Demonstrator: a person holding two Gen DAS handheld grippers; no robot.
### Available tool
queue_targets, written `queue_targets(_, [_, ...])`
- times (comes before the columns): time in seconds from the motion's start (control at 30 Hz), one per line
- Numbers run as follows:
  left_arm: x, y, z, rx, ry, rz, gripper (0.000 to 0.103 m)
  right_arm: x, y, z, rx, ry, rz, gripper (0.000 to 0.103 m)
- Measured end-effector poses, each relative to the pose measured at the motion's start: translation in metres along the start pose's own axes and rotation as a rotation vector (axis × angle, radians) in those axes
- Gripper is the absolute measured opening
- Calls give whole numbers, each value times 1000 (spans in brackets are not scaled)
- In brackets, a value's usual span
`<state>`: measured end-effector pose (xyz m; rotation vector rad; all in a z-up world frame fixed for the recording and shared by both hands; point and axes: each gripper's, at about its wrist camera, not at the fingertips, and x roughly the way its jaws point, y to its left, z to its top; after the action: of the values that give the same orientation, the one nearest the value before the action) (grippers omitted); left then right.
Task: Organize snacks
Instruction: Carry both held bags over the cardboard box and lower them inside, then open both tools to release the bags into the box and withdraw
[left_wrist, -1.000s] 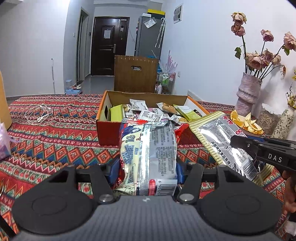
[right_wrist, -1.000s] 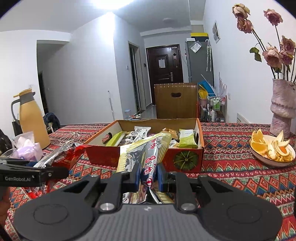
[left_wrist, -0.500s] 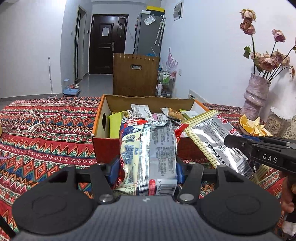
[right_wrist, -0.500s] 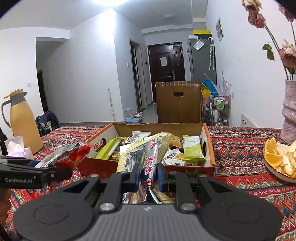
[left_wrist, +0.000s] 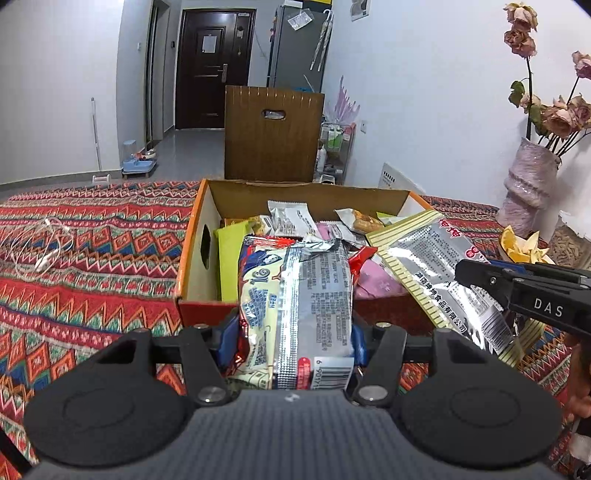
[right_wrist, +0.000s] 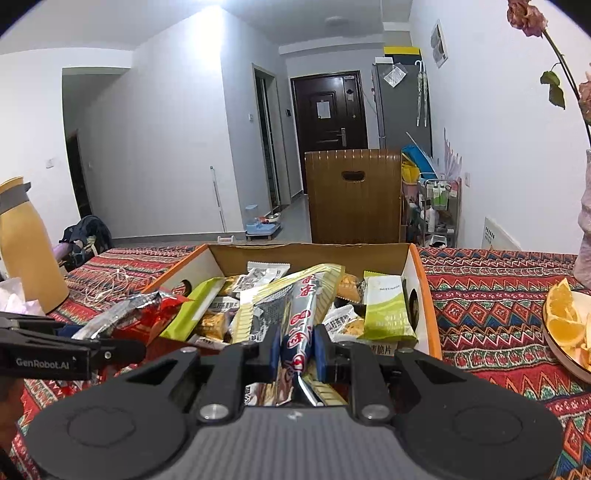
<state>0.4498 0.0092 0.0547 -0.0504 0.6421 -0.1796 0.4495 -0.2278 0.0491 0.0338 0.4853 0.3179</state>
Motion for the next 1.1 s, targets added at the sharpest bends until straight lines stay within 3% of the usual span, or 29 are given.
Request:
queue_targets(0.67, [77, 14, 62, 24, -17, 15, 58, 64, -29, 28, 21, -4, -21, 18])
queue_targets(0.97, [130, 20, 70, -10, 48, 17, 58, 111, -34, 34, 91, 54, -12, 18])
queue_targets(1.1, [136, 12, 67, 21, 30, 58, 62, 131, -26, 29, 78, 103, -14, 19])
